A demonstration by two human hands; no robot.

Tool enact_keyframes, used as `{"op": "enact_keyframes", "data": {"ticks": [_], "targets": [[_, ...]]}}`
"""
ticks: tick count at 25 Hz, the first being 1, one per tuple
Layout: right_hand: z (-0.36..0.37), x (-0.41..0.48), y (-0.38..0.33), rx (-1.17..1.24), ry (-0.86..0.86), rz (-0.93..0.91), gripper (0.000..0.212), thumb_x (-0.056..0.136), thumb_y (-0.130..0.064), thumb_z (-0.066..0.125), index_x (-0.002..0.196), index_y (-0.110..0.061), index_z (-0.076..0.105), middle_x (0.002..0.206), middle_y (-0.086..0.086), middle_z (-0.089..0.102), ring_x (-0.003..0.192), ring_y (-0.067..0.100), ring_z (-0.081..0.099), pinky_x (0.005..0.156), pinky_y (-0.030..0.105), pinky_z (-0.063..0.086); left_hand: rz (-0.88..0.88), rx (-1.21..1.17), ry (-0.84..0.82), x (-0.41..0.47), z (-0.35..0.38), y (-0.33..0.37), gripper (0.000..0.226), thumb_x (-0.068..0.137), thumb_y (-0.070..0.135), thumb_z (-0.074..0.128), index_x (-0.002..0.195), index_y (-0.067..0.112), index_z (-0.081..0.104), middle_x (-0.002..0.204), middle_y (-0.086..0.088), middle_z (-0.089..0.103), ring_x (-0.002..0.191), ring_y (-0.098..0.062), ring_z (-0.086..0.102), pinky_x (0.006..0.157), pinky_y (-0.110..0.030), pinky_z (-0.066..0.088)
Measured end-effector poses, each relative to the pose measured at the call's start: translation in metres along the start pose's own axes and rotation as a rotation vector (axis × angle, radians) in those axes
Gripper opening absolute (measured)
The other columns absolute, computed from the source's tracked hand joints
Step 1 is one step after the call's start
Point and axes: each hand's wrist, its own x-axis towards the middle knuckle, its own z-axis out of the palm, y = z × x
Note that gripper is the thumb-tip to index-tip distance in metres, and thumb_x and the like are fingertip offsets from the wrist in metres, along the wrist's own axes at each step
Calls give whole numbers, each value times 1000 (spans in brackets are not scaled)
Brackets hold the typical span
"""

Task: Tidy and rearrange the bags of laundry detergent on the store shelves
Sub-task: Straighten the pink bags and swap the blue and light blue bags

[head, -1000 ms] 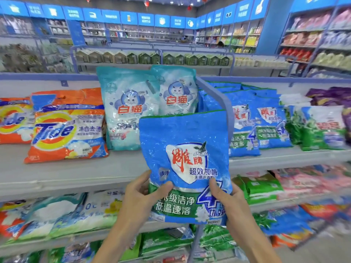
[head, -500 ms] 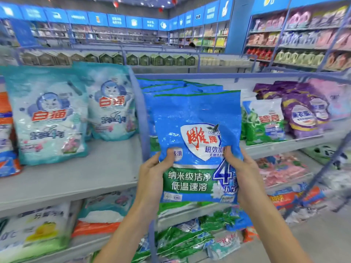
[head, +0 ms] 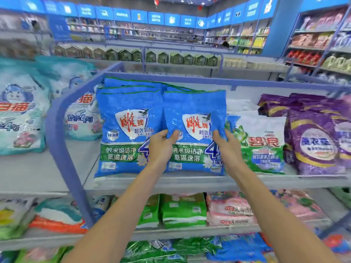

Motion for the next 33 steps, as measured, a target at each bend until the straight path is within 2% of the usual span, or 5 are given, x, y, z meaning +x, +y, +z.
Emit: {"op": "enact_keyframes", "data": {"ticks": [3,6,14,22,33], "targets": [[0,-4,17,-26,-50,84,45,104,-31,55,144,-11,50,111,-10,63,95,11,59,97,34,48,-2,121,64,6,4,-31,37,94,36,71,107,1,67,115,-24,64,96,-28,65,85,-39,47],[-1,2,22,-12,-51,135,58,104,-36,53,153,-10,37,125,-4,56,84,0,55,91,35,49,-19,95,87,4,3,-36,66,86,53,74,131,7,59,130,-1,66,119,-15,63,106,-42,49],[1,-3,27,-121,8,73,26,101,-29,59,123,-15,57,110,6,69,78,15,64,60,26,46,16,183,112,-8,-5,-30,41,99,31,64,132,8,60,121,-3,70,108,-12,65,90,-24,48],[26,-83,41,-565,15,-161,70,100,-26,58,157,-3,24,168,14,11,138,-6,21,110,14,15,175,362,10,-60,-30,-37,37,98,11,62,134,10,62,105,10,68,98,-4,65,98,-28,53],[109,-245,71,-689,-146,-113,60,101,-32,55,153,-7,38,161,10,36,149,24,31,123,41,24,143,527,-10,-173,-220,-91,40,99,22,63,139,23,60,131,14,63,114,9,52,99,-8,40]]}}
